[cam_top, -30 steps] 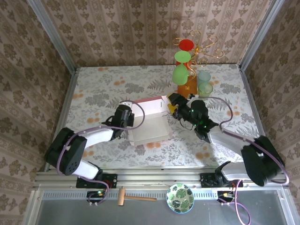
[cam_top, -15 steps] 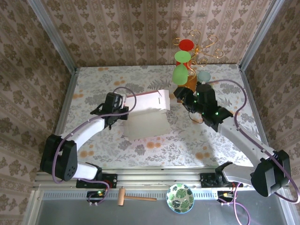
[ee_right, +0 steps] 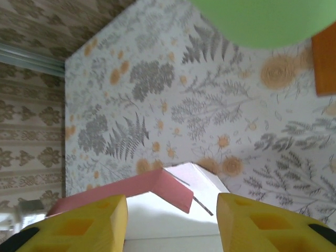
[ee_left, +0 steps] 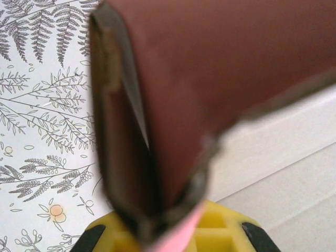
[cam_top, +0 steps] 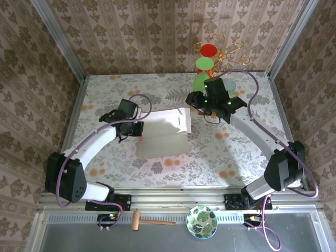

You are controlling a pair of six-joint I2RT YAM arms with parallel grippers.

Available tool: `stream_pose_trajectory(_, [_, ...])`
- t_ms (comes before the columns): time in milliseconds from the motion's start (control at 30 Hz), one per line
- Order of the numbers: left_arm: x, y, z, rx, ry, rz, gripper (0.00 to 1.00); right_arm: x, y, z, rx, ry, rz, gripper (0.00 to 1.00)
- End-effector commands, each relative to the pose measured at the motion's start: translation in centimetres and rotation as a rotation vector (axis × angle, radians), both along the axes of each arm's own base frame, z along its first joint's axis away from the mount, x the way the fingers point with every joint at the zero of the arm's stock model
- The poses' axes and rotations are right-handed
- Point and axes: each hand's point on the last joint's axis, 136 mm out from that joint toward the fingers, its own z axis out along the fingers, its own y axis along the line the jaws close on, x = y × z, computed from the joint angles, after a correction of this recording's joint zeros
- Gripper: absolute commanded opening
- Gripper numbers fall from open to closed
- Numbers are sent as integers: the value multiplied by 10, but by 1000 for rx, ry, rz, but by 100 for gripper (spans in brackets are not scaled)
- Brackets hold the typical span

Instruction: Fold the paper box

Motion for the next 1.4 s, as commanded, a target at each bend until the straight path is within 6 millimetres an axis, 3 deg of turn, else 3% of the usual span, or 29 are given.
stream_pose_trajectory(0, [-3, -9, 8, 10, 18, -8, 0, -6, 12, -5, 19, 84, -18, 49])
stream_pose_trajectory(167, [-2, -10, 6, 26, 23, -7, 0, 0, 14, -26, 57, 159, -95, 52])
stream_pose_trajectory(767, [-3, -13, 9, 39, 32, -34, 0, 14, 30, -33, 207, 206, -177, 54])
stream_pose_trajectory(967, [-2, -14, 12, 37, 26, -41, 0, 13, 33, -45, 210, 248, -183, 51])
stream_pose_trajectory(1133, [-2, -16, 13, 40, 21, -47, 0, 14, 44, -41, 235, 252, -166, 48])
stream_pose_trajectory(1367, [2, -19, 16, 51, -4, -55, 0, 10, 45, -49, 252, 293, -192, 39])
